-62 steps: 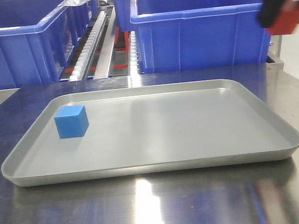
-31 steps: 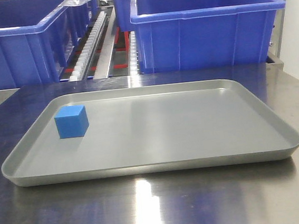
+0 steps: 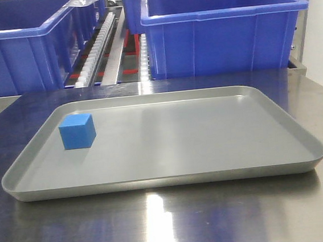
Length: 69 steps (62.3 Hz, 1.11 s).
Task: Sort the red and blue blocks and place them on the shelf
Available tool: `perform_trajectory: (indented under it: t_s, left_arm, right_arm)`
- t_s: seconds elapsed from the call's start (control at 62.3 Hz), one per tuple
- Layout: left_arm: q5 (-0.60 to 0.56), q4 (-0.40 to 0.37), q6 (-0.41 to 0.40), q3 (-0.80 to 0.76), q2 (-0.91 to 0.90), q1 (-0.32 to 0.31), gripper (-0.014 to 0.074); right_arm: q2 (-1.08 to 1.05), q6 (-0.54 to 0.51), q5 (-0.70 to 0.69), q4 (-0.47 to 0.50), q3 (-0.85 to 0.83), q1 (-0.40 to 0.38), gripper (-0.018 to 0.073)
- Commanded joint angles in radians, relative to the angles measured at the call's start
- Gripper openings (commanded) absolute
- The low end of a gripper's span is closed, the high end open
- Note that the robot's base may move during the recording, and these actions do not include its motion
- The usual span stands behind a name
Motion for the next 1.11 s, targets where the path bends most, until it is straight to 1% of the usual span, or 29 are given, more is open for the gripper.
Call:
perform_trajectory:
  t_s: [0.0,1.091]
  left_arm:
    - [-0.078,-0.003,-0.01,0.028,-0.019,-0.009,0.0125]
    - [-0.078,-0.003,-0.01,0.028,-0.019,-0.009,0.0125]
  right_arm:
    - [0.002,-0.01,-0.089,0.006,-0.028,-0.007,0.0278]
    - [0.002,-0.01,-0.089,0.006,-0.028,-0.007,0.0278]
